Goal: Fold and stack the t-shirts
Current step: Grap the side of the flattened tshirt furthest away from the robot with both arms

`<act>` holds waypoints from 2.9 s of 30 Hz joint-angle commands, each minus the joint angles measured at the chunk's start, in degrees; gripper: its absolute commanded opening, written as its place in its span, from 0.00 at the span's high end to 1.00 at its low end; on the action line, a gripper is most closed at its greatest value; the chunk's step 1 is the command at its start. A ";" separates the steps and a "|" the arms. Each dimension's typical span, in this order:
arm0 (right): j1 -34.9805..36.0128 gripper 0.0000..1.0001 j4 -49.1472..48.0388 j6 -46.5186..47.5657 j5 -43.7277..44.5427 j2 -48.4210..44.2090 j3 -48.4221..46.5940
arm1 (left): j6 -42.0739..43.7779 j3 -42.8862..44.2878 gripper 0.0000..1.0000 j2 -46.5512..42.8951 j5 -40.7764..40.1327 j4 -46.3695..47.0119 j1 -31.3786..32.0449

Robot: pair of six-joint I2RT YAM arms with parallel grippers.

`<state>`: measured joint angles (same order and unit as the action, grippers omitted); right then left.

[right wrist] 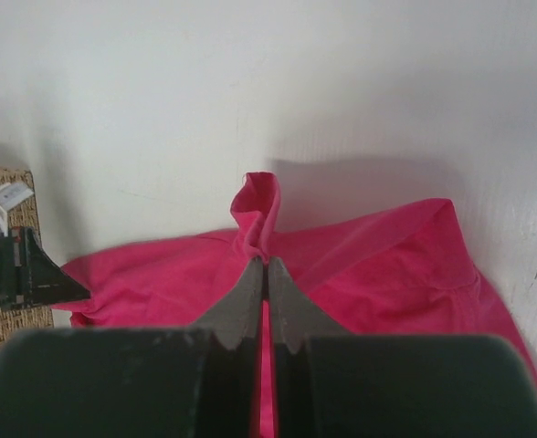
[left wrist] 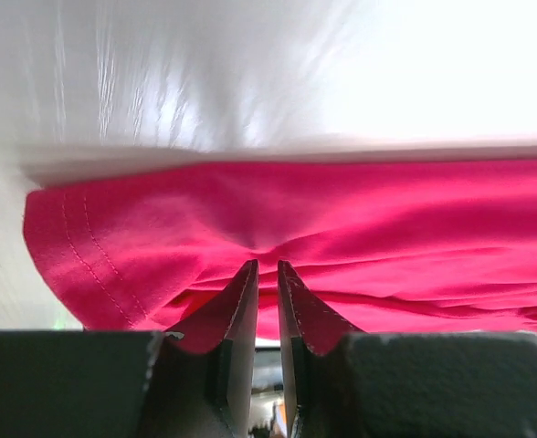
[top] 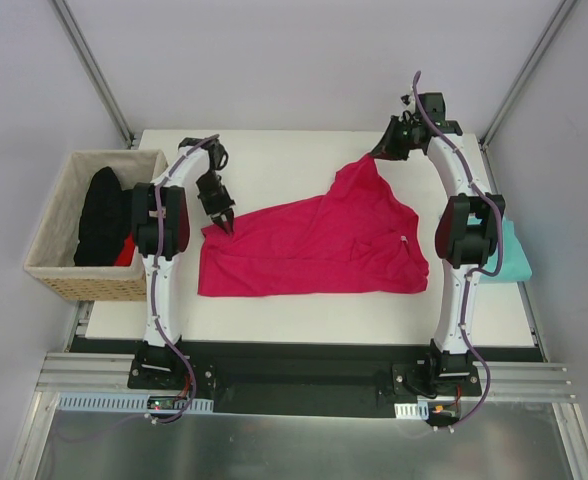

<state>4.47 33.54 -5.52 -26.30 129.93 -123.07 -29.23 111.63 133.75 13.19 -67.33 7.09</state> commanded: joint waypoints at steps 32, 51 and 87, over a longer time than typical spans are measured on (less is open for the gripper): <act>-1.22 0.99 -0.93 0.16 -0.85 -2.40 -1.74 | -7.15 -0.36 0.87 -6.66 -7.12 1.76 -9.90; -1.48 0.99 -0.76 0.25 -0.94 -2.57 -1.65 | -5.22 -5.10 0.88 -3.24 0.17 1.59 -9.82; -2.80 0.99 -0.84 0.95 -0.59 -4.95 0.02 | -2.50 8.69 1.00 2.21 2.10 -0.78 -9.11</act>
<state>2.17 33.39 -5.43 -26.28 129.91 -122.23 -31.14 117.97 135.74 14.63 -64.60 -0.97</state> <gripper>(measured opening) 0.021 0.003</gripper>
